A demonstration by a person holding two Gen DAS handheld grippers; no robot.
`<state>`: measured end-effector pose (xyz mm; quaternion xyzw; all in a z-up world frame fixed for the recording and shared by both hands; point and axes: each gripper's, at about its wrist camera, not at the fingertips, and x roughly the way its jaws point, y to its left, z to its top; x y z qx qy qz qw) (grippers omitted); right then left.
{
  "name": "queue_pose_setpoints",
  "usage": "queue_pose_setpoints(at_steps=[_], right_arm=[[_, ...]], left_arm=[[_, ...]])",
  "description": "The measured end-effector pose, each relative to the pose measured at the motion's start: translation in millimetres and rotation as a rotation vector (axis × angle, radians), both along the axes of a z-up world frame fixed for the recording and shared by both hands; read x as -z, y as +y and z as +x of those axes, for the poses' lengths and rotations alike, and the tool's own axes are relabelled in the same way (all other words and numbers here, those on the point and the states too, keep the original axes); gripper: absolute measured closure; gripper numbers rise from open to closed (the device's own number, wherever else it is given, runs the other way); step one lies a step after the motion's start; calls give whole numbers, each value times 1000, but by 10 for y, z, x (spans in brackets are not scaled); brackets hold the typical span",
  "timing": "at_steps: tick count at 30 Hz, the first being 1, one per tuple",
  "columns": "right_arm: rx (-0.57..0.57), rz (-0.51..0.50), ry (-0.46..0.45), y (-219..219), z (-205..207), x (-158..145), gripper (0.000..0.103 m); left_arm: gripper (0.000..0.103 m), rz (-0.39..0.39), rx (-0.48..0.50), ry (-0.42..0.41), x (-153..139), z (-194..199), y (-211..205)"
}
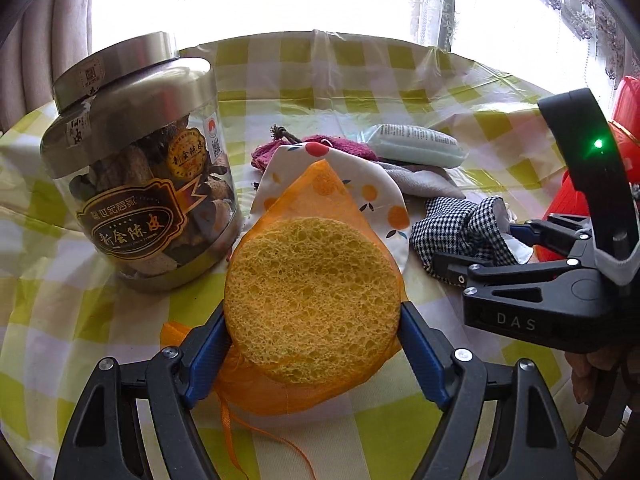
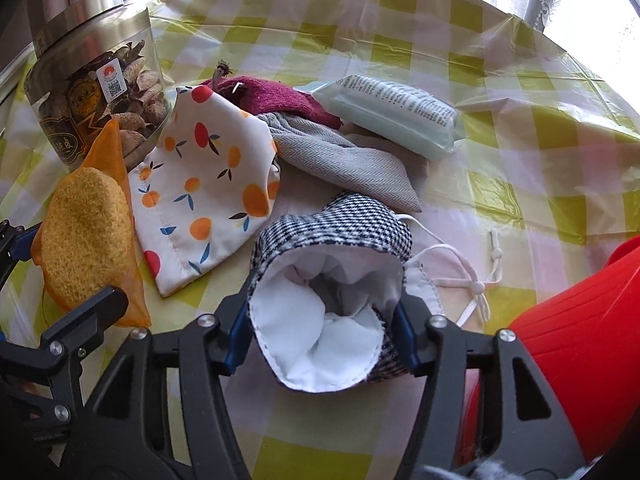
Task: Organize soft objects
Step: 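Grasp the orange sponge bag with the left tool while the right tool grasps the houndstooth pouch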
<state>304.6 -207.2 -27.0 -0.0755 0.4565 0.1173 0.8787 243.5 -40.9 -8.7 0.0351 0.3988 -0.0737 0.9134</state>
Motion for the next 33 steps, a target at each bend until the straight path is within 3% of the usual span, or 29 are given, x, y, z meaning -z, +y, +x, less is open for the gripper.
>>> queue_pose_setpoints(at_steps=[3, 6, 24, 33], right_arm=[[5, 7, -11, 12, -83, -54, 65], [-3, 19, -36, 11, -236, -144, 70], [-7, 46, -100, -169, -1259, -528, 71], [7, 67, -126, -459, -1802, -725, 71]], left_arm=[[22, -5, -8, -8, -31, -37, 8], [22, -17, -14, -19, -87, -107, 31], [22, -41, -52, -73, -358, -618, 58], [22, -44, -1, -69, -449, -988, -164]])
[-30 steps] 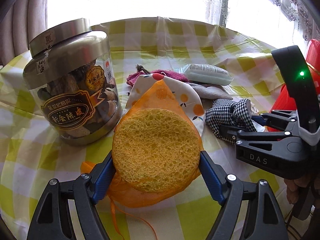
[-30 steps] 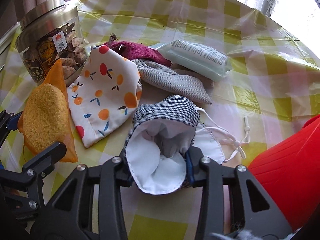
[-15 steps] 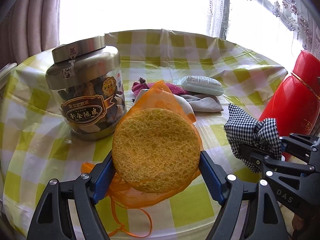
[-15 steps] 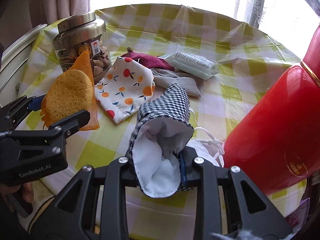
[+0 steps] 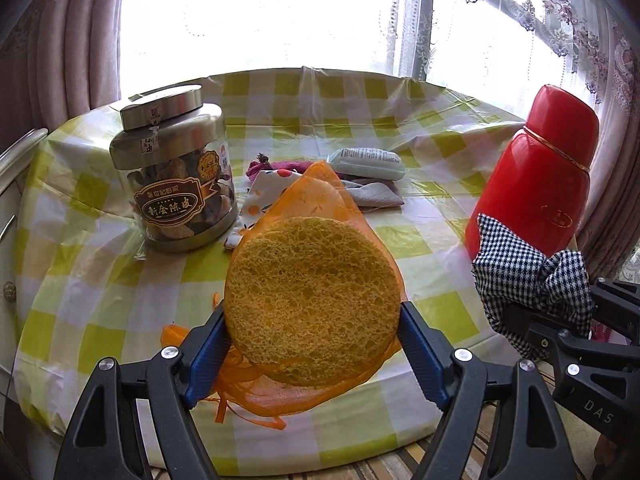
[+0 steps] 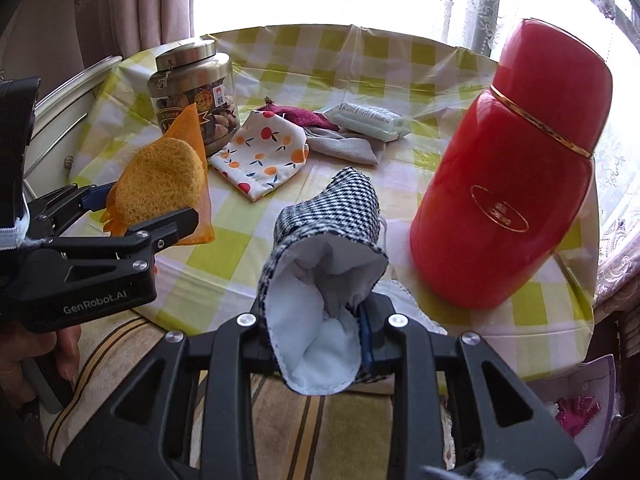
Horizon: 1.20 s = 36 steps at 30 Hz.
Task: Organize soft objects
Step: 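Grasp the orange sponge bag with the left tool while the right tool grasps the houndstooth pouch, then carry the sponge bag and houndstooth pouch to the white box and release both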
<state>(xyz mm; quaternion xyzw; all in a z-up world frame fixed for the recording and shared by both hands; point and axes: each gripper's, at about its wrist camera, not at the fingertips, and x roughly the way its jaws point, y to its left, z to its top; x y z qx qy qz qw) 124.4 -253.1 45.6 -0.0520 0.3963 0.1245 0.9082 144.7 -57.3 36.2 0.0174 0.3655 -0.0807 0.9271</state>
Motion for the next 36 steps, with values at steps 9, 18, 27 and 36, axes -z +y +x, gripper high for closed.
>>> queue_pose_setpoints(at_steps=[9, 18, 27, 36], right_arm=[[88, 36, -13, -596, -458, -123, 71], [224, 41, -24, -1320, -831, -181, 71], [381, 14, -15, -2090, -1169, -155, 71], [544, -9, 33, -2864, -1445, -3, 69]], left_arm=[[22, 49, 111, -10, -87, -367, -577], [22, 46, 214, -17, -238, -599, -1068], [22, 38, 356, -6, -303, -795, -1662], [22, 29, 507, 4, -337, -961, -2311]])
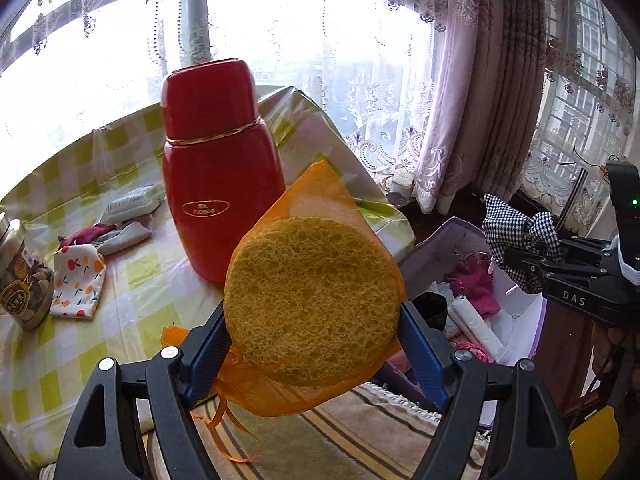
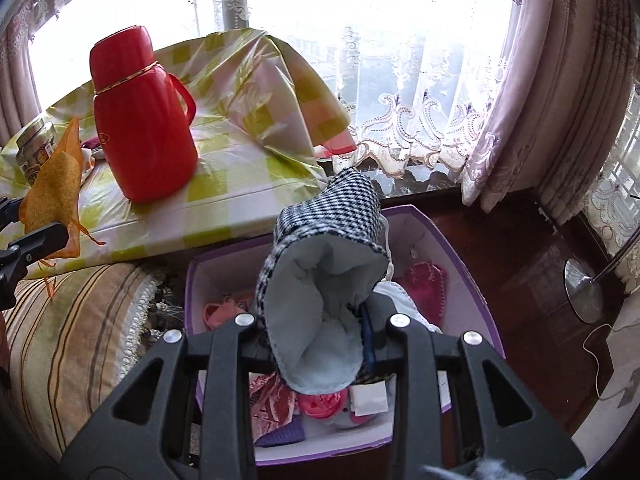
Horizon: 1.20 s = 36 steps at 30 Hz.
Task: Organize soft objects
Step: 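Carry the sponge bag and houndstooth pouch to the white box and release both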
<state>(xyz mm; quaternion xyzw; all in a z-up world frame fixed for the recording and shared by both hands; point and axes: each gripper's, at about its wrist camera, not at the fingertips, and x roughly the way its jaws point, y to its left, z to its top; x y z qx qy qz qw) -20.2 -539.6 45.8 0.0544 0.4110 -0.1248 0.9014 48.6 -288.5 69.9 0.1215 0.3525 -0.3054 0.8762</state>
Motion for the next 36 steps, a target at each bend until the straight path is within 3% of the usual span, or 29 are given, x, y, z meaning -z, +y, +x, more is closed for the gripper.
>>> queue_pose_setpoints(at_steps=[11, 16, 24, 28, 36], right_arm=[[104, 29, 19, -525, -174, 183, 57], [137, 34, 29, -658, -203, 255, 38], [189, 40, 32, -866, -350, 285, 34], [202, 53, 32, -934, -384, 296, 34], [182, 63, 30, -879, -347, 295, 33]], left_arm=[[22, -5, 149, -25, -123, -49, -826], [22, -3, 209, -33, -136, -8, -1266], [21, -48, 326, -12, -107, -11, -1950], [15, -33, 352, -5, -38, 12, -2216], [15, -3, 331, -1, 7, 73, -2055]])
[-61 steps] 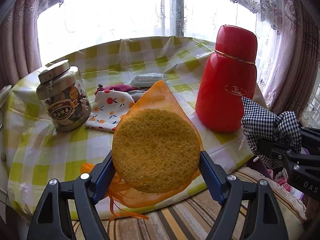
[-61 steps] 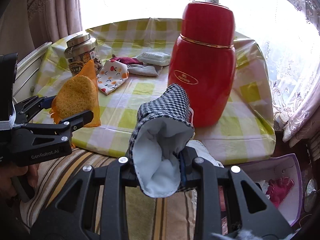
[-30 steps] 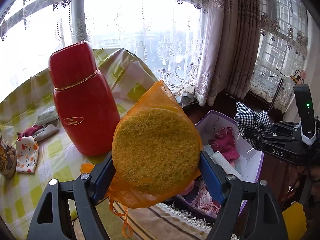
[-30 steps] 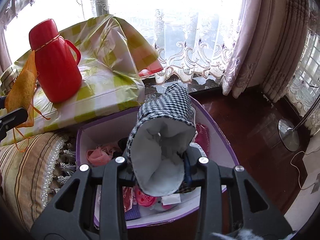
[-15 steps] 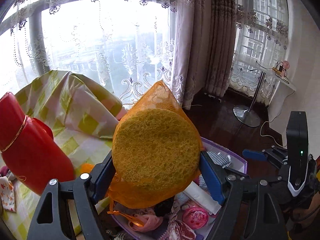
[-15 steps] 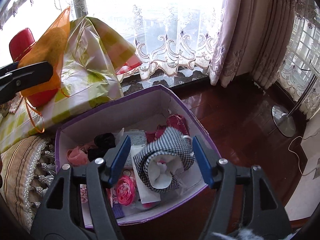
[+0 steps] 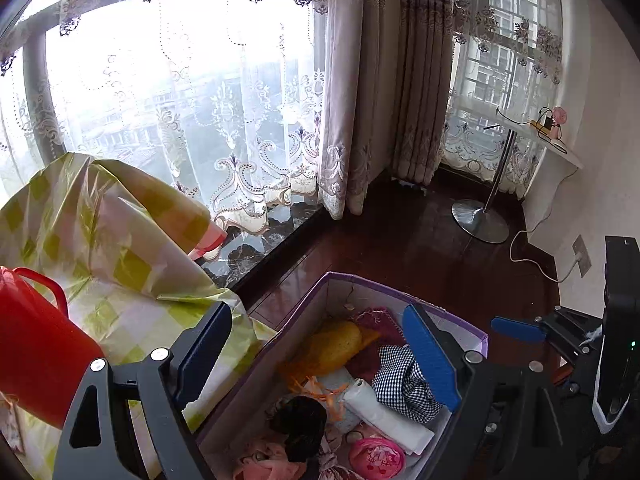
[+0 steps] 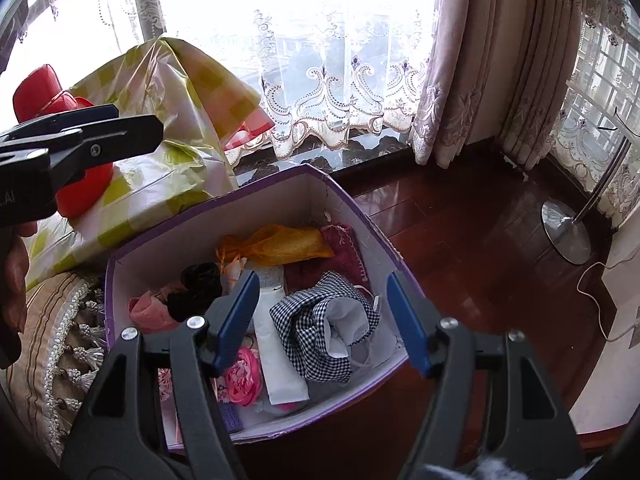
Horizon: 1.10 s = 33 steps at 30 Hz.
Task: Organize soft objects
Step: 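Carry the sponge bag and houndstooth pouch to the white box and release both, then move both open tools back over the table toward the remaining items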
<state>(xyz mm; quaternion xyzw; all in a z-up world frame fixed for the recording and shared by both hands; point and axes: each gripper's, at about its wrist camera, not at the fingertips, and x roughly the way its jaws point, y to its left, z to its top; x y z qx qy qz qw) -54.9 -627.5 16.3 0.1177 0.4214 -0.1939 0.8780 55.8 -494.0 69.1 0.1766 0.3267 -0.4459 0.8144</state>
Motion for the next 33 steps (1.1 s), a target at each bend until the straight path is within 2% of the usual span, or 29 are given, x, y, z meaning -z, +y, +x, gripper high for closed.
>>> queue_pose_setpoints(at_steps=[8, 14, 17, 28, 33], right_arm=[[-76, -13, -23, 297, 118, -131, 34], [-198, 9, -35, 714, 270, -181, 33], [-260, 14, -48, 978, 358, -218, 34], [-507, 17, -51, 2001, 639, -347, 33], [-607, 18, -42, 2402, 814, -430, 33]], left_arm=[[15, -40, -70, 50, 51, 22, 546], [15, -24, -108, 60, 90, -6, 1016], [15, -42, -157, 71, 69, 24, 1333], [15, -68, -475, 69, 71, 392, 2785], [15, -73, -638, 131, 199, 736, 3436]])
